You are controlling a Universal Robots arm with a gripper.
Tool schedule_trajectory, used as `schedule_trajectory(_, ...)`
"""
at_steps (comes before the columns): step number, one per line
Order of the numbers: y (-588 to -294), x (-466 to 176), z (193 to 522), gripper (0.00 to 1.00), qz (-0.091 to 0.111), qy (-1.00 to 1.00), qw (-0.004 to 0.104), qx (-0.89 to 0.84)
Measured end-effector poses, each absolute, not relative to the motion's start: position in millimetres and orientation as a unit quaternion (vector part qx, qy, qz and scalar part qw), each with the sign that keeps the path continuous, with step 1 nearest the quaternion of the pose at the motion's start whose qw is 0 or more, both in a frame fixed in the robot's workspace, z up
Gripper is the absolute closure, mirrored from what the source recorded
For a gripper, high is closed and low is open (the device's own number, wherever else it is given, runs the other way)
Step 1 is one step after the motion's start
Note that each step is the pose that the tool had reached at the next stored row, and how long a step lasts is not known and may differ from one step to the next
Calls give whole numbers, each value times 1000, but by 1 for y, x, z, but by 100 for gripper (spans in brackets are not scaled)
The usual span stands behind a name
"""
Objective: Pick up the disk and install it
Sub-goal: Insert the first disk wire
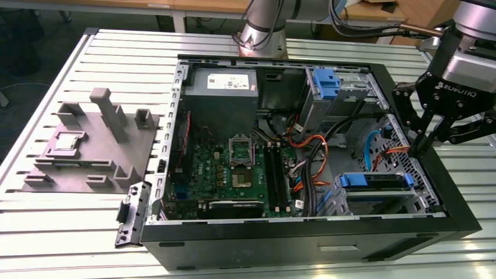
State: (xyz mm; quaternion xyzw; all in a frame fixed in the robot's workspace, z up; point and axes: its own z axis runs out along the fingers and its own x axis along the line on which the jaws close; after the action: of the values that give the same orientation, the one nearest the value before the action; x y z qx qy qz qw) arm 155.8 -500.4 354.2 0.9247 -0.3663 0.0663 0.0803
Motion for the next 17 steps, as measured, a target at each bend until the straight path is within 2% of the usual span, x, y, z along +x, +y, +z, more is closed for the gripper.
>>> schedule_trajectory(17, -501, 153, 355, 83, 67, -366, 81, 925)
